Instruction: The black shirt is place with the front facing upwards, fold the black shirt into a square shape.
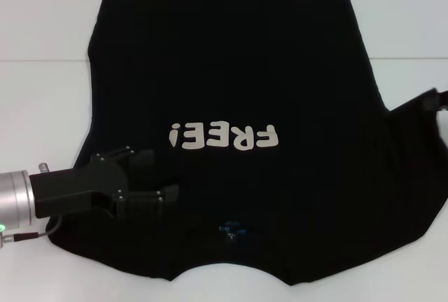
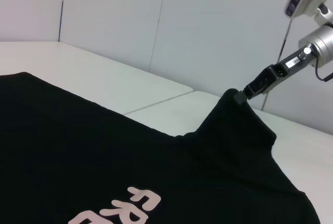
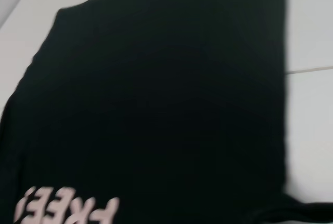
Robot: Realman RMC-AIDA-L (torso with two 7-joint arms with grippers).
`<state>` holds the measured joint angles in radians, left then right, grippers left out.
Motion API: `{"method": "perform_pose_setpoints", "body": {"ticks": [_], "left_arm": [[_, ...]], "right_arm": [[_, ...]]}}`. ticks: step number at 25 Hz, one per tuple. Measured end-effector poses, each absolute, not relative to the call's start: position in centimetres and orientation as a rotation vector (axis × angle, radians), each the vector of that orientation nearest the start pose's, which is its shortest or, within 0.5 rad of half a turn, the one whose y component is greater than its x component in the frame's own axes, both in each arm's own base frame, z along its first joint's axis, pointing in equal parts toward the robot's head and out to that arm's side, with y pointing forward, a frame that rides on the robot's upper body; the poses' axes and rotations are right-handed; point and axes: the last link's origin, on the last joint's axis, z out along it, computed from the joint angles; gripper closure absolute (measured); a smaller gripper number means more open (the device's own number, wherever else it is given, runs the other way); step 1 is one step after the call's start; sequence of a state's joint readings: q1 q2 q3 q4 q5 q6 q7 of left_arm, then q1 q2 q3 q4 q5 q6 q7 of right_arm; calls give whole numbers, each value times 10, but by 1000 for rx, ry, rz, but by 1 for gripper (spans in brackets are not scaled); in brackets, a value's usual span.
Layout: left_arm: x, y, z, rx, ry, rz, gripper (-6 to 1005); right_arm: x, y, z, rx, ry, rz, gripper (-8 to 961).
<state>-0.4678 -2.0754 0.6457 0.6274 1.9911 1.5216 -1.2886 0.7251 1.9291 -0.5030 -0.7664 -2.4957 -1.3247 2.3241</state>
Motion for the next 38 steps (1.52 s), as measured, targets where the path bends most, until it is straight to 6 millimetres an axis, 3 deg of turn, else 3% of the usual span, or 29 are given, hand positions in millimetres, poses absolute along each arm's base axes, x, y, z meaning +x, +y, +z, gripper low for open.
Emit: {"method": "perform_pose_setpoints", "body": {"ticks": [6, 11, 14, 18, 22, 26, 32, 38], "left_arm": [[-289, 317, 2, -2635, -632, -682, 63], [-290, 315, 2, -2632, -637, -686, 63], [-290, 315, 1, -2630, -642, -692, 63], [-290, 315, 6, -2591, -691, -739, 64], [-293, 319, 20, -2501, -894, -829, 64], [-298, 325, 40, -2442, -1192, -842, 64], [-308, 329, 79, -2413, -1629, -598, 65], [-326, 331, 98, -2256, -1829, -259, 66]], "right_arm": [[252, 423, 59, -2254, 1455, 265, 900], [233, 426, 33, -2337, 1494, 256, 898], [229, 426, 26, -2362, 1506, 247, 897], [233, 422, 29, -2362, 1511, 363, 896], [247, 406, 39, -2382, 1453, 552, 622], [269, 378, 41, -2491, 1201, 635, 426], [293, 329, 14, -2682, 753, 599, 299], [296, 303, -12, -2710, 480, 620, 187]]}}
